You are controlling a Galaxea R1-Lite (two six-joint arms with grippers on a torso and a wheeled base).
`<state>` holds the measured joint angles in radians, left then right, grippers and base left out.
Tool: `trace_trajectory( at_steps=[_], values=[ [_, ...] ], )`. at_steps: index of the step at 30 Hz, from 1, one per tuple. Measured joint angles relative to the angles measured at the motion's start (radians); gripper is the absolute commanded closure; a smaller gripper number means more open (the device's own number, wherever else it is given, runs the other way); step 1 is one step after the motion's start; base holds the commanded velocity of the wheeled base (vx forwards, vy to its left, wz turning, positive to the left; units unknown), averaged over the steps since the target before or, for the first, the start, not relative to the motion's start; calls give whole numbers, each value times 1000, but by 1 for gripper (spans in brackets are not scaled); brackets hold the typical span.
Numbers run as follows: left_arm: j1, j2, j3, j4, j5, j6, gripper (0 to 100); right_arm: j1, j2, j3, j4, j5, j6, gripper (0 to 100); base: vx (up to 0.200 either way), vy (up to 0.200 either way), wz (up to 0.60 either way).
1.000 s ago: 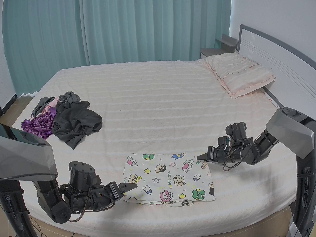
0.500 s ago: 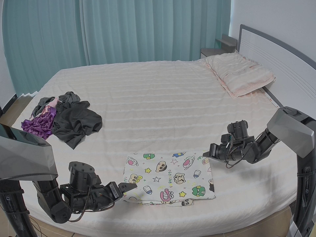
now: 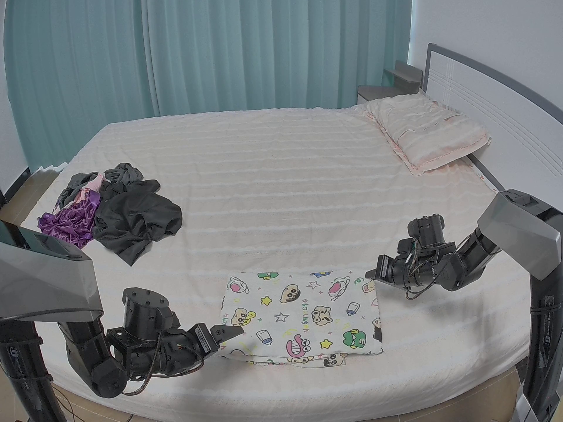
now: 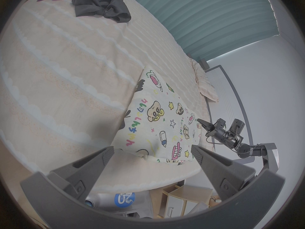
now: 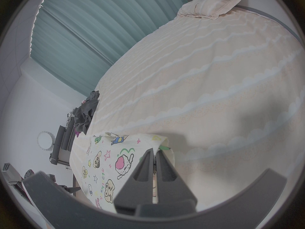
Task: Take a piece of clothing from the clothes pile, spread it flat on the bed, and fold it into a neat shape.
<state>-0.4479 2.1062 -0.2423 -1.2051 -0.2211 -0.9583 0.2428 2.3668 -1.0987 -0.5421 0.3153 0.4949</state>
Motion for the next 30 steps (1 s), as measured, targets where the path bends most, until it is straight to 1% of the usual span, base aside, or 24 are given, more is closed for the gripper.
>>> trace_trajectory(
  at_steps=[8, 10, 12, 15, 17, 19, 27, 30],
  values=[
    [-1, 0, -3, 0, 7, 3, 0, 0, -32, 33, -1, -3, 11, 0, 0, 0, 0],
    [-1, -1, -4, 0, 12, 3, 0, -1, -52, 55, -1, -14, 12, 0, 0, 0, 0],
    [-2, -4, -4, 0, 21, 1, 0, -1, -75, 86, -2, -47, 17, 0, 0, 0, 0],
    [-5, -8, -2, 0, 36, -1, 0, 3, -106, 143, -10, -123, 30, 0, 0, 0, 0],
    [-9, -12, 2, 0, 40, -3, 0, 7, -125, 185, -30, -153, 37, 0, 200, 0, 0],
    [-11, -16, 7, 0, 40, -3, 0, 11, -140, 228, -65, -167, 42, 0, 200, 0, 0],
    [-14, -28, 18, 0, 40, -3, 0, 25, -157, 402, -365, -177, 58, 0, 200, 0, 0],
    [-15, -28, 19, -1, 42, 0, 0, 41, -145, 464, -421, -178, 60, 0, 0, 0, 0]
  ],
)
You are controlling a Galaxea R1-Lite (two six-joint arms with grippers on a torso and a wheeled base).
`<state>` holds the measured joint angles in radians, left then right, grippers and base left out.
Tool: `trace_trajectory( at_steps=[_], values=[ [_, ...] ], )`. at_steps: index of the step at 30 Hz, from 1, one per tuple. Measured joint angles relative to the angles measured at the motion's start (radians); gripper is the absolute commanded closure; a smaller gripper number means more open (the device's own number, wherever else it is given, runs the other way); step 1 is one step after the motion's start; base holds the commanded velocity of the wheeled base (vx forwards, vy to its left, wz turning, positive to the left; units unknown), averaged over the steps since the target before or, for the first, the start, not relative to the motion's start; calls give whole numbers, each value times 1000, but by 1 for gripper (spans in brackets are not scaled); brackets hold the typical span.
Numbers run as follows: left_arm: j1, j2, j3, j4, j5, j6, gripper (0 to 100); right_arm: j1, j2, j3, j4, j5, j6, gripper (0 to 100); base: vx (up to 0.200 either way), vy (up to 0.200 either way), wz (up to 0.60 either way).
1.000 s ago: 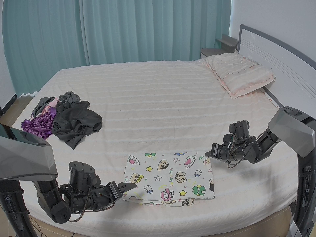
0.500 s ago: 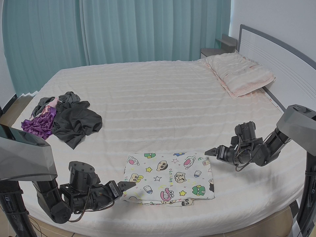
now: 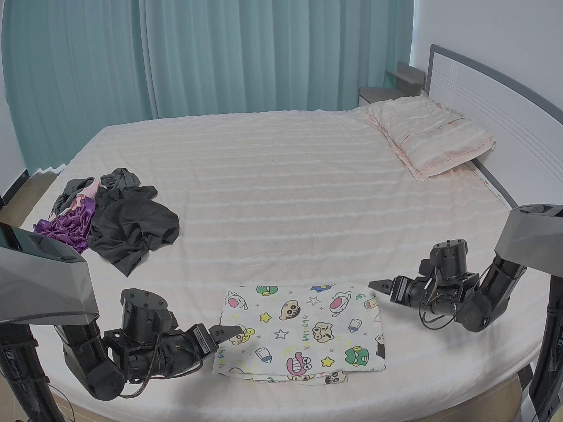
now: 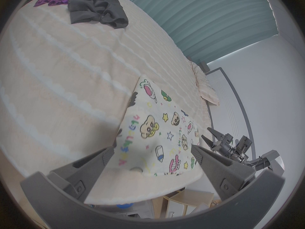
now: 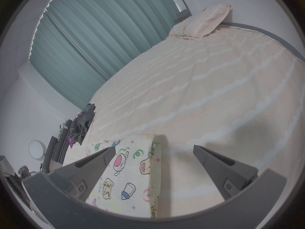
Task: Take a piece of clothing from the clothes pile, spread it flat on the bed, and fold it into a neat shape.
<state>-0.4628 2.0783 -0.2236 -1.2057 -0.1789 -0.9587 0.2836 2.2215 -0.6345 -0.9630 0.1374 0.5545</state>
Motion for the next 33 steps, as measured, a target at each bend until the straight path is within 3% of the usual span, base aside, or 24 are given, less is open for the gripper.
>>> trace_trajectory(
  at_steps=[9, 17, 33],
  values=[
    [0, 48, -19, -29, 37, 50, 0, 45, 28, 61, -16, 0, -9, 0, 0, 0, 0],
    [-1, 192, -79, -152, 145, 181, 0, 72, 48, 94, -43, 1, -33, 0, 0, 0, 0],
    [-69, 313, -181, -161, 159, 221, 0, 133, 80, 128, -105, 1, -61, 0, 0, 0, 0]
  ],
)
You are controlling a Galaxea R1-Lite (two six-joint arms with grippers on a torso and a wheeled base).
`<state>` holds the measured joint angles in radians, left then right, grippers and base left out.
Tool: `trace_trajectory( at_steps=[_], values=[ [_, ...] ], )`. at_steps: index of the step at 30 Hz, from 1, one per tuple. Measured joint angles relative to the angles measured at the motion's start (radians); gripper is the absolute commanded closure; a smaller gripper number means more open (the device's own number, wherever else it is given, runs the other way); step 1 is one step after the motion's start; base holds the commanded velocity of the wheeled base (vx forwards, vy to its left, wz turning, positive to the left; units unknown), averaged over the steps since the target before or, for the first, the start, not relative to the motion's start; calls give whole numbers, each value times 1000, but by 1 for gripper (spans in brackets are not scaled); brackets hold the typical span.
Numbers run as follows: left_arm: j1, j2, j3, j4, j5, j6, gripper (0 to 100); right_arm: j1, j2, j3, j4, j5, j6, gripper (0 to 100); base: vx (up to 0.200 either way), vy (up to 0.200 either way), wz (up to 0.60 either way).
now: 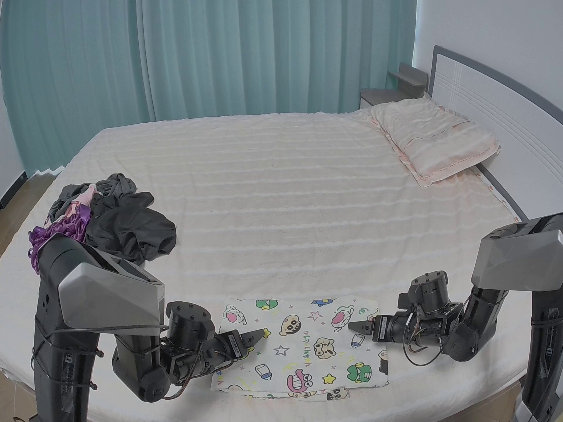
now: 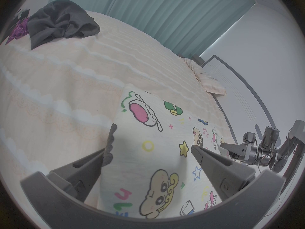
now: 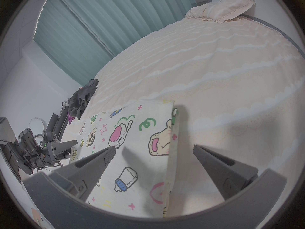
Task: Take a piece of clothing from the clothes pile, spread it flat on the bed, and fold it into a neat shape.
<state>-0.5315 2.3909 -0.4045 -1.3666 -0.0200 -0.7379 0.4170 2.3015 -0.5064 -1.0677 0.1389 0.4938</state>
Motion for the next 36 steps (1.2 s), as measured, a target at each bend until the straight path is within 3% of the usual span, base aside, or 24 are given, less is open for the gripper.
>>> trace_trajectory(
  at_steps=[1, 2, 29, 36],
  values=[
    [0, 2, 0, 1, 0, 0, 0, 1, 0, 0, 0, 0, 0, 0, 0, 0, 0],
    [-1, 4, -1, 2, 0, 1, 100, 1, 1, 0, 0, 0, 0, 0, 0, 0, 0],
    [-4, -68, 89, 0, 1, -6, 100, -9, 0, 8, -11, 3, 24, 0, 0, 0, 0],
    [-10, -82, 103, 0, 34, -6, 100, -10, 0, 7, -11, 3, 25, 0, 0, 0, 0]
  ],
)
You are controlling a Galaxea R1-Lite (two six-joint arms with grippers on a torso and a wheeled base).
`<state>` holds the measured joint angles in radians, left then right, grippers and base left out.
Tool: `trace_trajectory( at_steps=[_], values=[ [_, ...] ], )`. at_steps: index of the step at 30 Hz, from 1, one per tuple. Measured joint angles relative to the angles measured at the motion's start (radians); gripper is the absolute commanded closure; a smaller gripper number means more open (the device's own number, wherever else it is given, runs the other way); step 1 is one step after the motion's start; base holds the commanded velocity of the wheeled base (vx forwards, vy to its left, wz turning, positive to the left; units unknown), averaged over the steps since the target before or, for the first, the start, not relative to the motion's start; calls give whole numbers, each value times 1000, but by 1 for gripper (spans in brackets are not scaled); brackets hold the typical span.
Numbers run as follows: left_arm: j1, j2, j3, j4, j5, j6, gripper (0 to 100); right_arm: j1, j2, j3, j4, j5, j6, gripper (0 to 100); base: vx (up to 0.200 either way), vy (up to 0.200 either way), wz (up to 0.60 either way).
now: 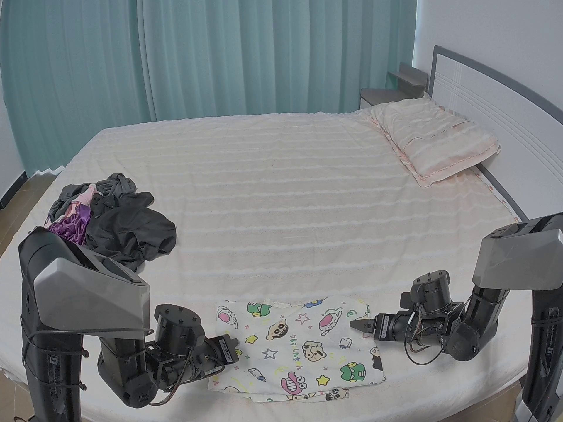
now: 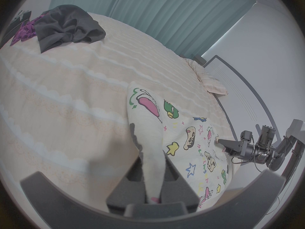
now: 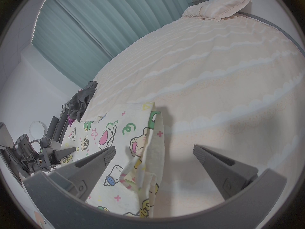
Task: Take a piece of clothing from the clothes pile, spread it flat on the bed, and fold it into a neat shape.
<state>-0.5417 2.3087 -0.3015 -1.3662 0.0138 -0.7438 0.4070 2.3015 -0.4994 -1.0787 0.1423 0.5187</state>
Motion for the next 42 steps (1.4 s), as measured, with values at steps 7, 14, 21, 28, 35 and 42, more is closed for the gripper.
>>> trace_trajectory(
  at_steps=[7, 14, 21, 28, 35, 42],
  values=[
    [5, -3, 10, 0, 0, -2, 100, 1, 0, 0, -1, 0, 15, 0, 0, 200, 0],
    [11, -4, 39, -2, 0, -3, 100, 1, -8, -1, -1, 0, 40, 0, 0, 200, 0],
    [29, -18, 74, -2, 4, -2, 100, -9, -30, 0, 1, 7, 43, 0, 0, 200, 0],
    [56, -36, 97, -2, 2, -3, 100, -19, -52, 8, 1, 21, 50, 0, 0, 200, 0],
    [70, -40, 107, -2, 2, -3, 100, -20, -58, 6, 1, 21, 50, 0, 0, 200, 0],
    [83, -41, 112, -2, -3, -3, 100, -19, -58, 6, 2, 21, 50, 0, 0, 200, 0]
  ],
)
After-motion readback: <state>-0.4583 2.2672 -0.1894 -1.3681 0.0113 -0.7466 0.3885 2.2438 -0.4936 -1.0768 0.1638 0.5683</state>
